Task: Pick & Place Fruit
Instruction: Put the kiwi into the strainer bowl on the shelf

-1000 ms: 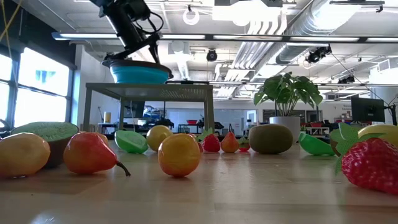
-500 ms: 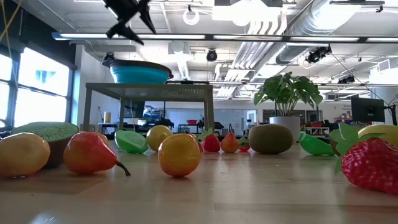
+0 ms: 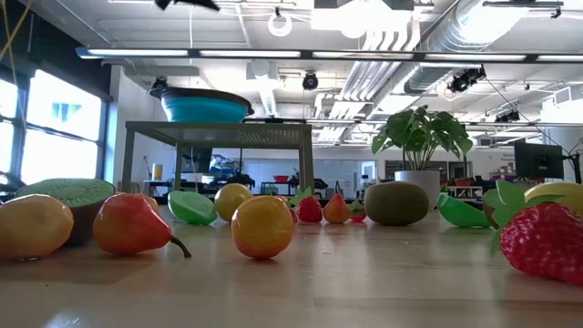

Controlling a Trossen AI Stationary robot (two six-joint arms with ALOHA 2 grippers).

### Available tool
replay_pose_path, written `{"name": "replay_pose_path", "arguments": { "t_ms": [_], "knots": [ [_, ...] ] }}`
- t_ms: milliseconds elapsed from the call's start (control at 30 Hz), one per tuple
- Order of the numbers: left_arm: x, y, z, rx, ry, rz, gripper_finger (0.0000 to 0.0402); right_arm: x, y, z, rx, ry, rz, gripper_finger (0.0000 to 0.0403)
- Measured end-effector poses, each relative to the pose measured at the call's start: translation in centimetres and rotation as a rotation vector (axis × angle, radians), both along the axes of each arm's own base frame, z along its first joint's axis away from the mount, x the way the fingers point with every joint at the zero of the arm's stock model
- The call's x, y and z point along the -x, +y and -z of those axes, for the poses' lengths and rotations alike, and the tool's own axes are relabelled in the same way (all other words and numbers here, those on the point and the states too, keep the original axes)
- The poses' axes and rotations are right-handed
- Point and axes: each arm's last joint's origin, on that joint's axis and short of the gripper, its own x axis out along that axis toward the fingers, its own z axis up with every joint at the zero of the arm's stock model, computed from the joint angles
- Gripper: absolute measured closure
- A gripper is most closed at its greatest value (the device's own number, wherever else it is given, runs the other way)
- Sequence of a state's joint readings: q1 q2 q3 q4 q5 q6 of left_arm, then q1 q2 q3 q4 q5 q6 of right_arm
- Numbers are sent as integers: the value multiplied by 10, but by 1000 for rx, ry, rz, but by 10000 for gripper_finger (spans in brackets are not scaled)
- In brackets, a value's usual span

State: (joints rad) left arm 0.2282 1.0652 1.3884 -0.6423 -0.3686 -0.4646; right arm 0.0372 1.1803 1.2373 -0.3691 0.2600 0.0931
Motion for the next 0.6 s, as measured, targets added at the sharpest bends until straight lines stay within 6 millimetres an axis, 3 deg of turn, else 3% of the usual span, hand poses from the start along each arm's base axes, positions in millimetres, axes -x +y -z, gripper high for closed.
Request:
{"name": "replay_pose_path", "arguments": {
  "t_ms": [200, 600],
  "knots": [
    [-23, -36, -3, -146, -4, 160, 153, 10, 0, -7, -25, -36, 6, 44],
    [-26, -71, 18, -210, 50, 331, 153, 32, 20, -15, -152, -54, -47, 44]
  ]
}}
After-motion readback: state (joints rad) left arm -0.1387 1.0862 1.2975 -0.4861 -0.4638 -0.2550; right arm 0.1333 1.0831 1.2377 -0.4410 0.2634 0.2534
